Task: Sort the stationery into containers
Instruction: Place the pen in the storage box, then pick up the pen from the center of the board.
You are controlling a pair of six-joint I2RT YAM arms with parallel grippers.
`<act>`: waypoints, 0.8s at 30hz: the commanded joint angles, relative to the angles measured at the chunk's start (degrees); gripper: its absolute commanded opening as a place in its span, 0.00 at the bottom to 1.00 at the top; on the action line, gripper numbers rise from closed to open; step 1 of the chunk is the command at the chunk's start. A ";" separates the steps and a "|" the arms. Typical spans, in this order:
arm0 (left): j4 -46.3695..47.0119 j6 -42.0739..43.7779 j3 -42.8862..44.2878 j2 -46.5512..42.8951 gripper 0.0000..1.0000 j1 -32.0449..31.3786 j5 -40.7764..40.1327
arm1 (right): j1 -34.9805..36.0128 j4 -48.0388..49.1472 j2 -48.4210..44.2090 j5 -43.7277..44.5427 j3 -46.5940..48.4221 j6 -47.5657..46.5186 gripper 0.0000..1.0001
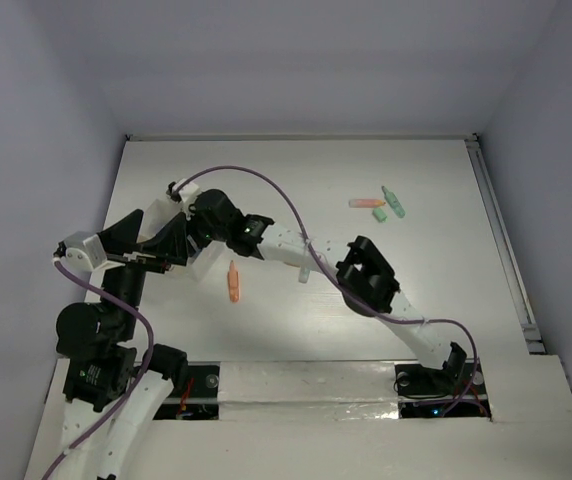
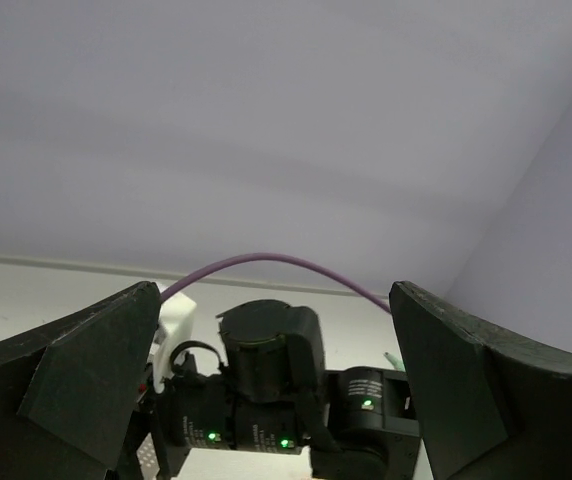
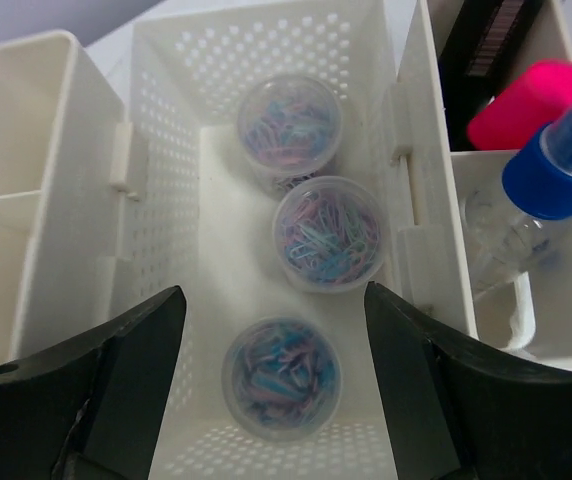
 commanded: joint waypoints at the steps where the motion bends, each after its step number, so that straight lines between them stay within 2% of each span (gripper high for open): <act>1: 3.31 -0.26 0.11 1.45 0.99 0.36 -0.10 | 0.77 6.96 -9.25 1.01 -2.78 1.50 0.77; 4: 3.49 -1.84 1.86 3.03 0.98 0.36 1.91 | 0.77 6.96 -12.06 0.84 -3.23 1.33 0.77; 9: 2.87 -4.13 4.24 4.53 0.98 0.36 5.51 | 0.77 13.00 -23.63 3.37 -15.95 2.20 0.75; 12: 1.12 -6.76 4.07 6.81 0.99 0.36 8.77 | 0.77 14.60 -30.24 10.84 -26.82 2.91 0.62; 13: 0.94 -7.64 3.63 8.12 0.99 0.36 10.78 | 0.77 14.78 -34.70 13.12 -29.74 3.08 0.54; 17: 4.26 -13.00 -1.72 10.24 0.98 0.36 16.07 | -0.98 11.81 -45.19 22.52 -43.20 5.62 0.45; 20: 8.22 -16.87 -6.64 11.73 0.98 0.36 19.67 | -6.33 5.49 -52.55 23.34 -52.52 10.52 0.42; 24: 14.64 -20.65 -13.05 14.37 0.98 0.36 24.68 | -17.58 -0.32 -59.95 20.09 -63.24 15.47 0.40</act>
